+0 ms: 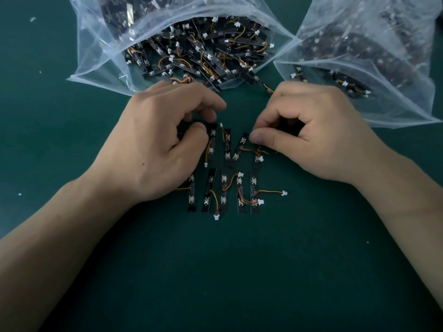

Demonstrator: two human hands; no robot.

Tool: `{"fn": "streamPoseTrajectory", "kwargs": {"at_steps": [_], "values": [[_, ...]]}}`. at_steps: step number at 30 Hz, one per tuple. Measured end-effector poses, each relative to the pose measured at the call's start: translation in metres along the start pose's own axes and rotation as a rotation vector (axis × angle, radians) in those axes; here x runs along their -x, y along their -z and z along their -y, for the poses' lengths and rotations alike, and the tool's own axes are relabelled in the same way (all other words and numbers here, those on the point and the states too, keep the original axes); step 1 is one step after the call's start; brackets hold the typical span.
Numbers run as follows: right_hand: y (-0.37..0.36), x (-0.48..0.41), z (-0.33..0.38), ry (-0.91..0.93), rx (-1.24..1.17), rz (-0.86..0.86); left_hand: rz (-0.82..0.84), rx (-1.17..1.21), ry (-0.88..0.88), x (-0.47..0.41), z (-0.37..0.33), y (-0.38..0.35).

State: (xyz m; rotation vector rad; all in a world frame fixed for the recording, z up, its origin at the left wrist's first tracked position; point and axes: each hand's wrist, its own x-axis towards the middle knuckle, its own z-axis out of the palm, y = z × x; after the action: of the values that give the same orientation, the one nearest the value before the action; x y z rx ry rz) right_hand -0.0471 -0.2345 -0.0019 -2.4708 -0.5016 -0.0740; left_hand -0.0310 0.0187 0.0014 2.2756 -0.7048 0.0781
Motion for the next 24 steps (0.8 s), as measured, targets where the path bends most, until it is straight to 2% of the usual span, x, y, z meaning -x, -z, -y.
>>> {"fn": "streamPoseTrajectory", "kwargs": {"at_steps": [10,14,24], "values": [[-0.002,0.002,0.002,0.003,0.033,-0.04,0.038,-0.037,-0.029,-0.001,0.0,0.001],[-0.004,0.003,0.005,0.066,0.049,-0.068,0.041,-0.034,-0.032,-0.002,0.0,0.0],[-0.009,0.003,0.009,0.097,0.069,-0.025,0.037,-0.028,-0.032,-0.002,0.0,0.002]]}}
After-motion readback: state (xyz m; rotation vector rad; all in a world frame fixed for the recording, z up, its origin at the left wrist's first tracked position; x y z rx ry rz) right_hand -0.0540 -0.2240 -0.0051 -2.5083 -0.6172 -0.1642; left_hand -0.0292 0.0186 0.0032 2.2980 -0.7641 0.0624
